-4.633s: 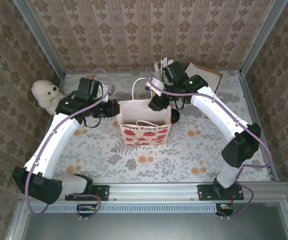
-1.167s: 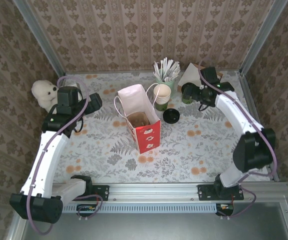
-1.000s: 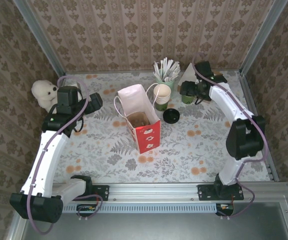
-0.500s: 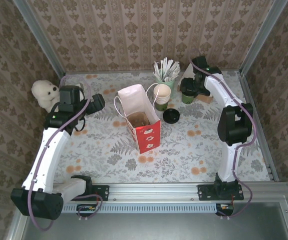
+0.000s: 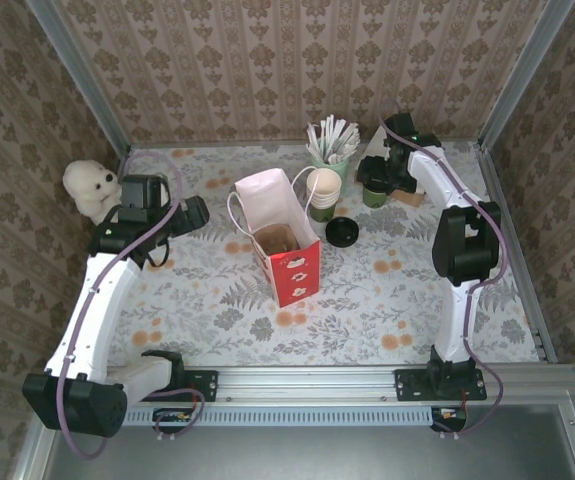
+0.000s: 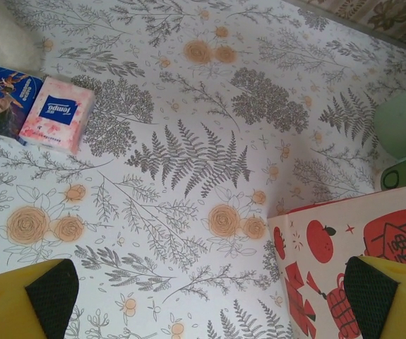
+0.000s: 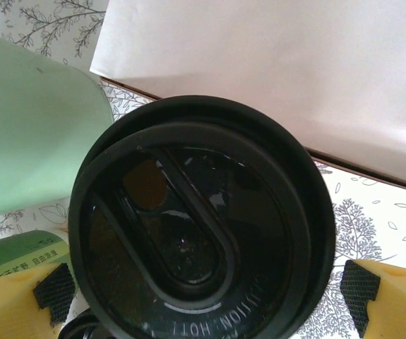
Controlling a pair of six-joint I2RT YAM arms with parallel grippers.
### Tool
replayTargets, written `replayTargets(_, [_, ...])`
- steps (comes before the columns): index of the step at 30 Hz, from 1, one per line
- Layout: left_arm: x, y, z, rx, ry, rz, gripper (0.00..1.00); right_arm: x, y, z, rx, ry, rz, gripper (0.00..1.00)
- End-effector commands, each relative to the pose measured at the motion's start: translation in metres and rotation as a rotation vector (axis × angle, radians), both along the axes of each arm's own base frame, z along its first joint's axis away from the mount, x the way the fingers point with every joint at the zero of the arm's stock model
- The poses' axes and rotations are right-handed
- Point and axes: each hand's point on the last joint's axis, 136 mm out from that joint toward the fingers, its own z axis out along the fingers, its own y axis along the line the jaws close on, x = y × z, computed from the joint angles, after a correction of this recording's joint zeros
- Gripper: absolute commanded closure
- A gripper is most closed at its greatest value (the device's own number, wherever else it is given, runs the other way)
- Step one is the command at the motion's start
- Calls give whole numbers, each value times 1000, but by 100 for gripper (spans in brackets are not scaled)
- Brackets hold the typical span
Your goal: Pack the takeout coffee
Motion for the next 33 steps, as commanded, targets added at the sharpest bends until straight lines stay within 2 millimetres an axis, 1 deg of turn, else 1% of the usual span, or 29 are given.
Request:
replayTargets(1, [-3, 4, -1, 20, 12, -1, 0, 10, -1, 0, 11, -14, 6, 0])
replayTargets(9, [-2, 1, -4, 8, 21, -8, 0, 12, -4, -4, 0, -21, 26, 2])
replayTargets(13, [-2, 0, -5, 5, 26, -12, 0, 14, 2, 1, 22, -43, 55, 0])
replayTargets(18, [-3, 0, -7, 4, 32, -13, 0, 17, 7, 8, 47, -68, 75, 0])
replayTargets(21, [-3, 0, -8, 4, 31, -14, 0, 17, 6, 3, 41, -55, 77, 0])
replayTargets(27, [-3, 0, -11, 9, 40, -15, 0, 14, -1, -12, -5, -3, 68, 0])
replayTargets(30, [-2, 0, -12, 9, 41, -16, 0, 15, -1, -14, -7, 0, 69, 0])
replayTargets(31, [-2, 0, -13, 8, 43, -17, 0, 15, -1, -15, -6, 0, 68, 1])
replayTargets(33, [-2, -1, -14, 7, 49, -19, 0, 15, 0, -12, 1, -6, 72, 6])
